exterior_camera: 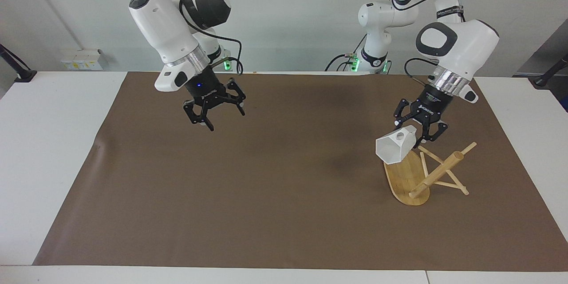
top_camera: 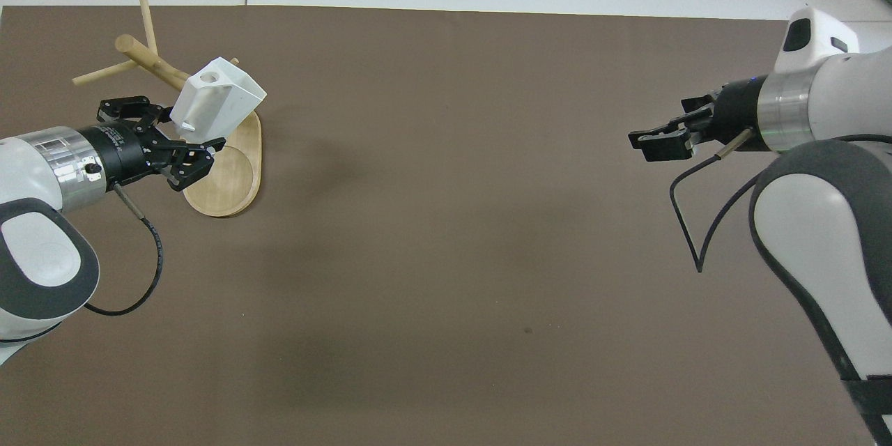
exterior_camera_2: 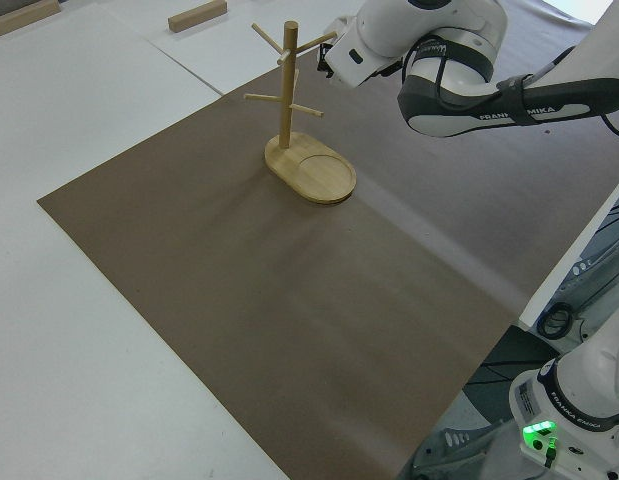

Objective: Hang cup on rack
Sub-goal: 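Hang the cup handle on a rack peg with the left gripper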

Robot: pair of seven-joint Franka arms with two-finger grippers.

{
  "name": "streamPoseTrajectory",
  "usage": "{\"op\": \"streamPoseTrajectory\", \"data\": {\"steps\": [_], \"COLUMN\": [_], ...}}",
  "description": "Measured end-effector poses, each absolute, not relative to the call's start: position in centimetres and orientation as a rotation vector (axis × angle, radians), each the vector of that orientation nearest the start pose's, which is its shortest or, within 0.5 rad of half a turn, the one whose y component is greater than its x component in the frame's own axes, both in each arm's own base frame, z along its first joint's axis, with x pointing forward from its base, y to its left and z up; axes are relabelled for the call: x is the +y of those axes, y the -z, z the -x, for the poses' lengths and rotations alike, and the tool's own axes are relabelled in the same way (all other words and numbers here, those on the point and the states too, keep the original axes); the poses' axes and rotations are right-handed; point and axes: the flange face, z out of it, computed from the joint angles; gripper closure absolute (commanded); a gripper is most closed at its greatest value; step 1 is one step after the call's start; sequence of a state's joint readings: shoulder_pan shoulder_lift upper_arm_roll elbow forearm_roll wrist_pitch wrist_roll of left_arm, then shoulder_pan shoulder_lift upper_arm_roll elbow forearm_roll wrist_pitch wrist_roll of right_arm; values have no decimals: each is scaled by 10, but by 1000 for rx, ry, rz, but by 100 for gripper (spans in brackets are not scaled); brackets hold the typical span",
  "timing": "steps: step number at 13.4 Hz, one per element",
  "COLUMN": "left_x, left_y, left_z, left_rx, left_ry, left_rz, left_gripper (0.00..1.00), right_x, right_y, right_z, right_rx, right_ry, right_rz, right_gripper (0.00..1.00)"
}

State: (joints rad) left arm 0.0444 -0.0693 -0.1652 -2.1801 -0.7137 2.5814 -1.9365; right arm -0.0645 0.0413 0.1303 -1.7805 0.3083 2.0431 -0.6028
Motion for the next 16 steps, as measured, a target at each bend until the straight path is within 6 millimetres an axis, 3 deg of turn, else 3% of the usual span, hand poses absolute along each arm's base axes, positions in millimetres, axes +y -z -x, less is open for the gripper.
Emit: {"op": "streamPoseTrajectory", "data": {"steps": [5,8,13,16], "left_x": [-55,-54,-54,-58], "left_y": [-463,-463,-458,-456], "left_z": [-553,-554,-556,-558], "left_rx": [2310,2322,2341,2353], "left_ry": [251,248,254,259], "left_rz": [-933,-882,-834,-788], "left_gripper": [100,100,100,100], "right_x": [-19,-50,-68,-85], "right_y": [-548,-550,-564,-565], "right_z": [-595,-590,-579,-574], "right_rx": [-992,-1078,-1173,-1096], "right_ry": [442,398,302,282], "right_rz": [2794,2873,2975,3016], "right_gripper": [0,0,0,0]}}
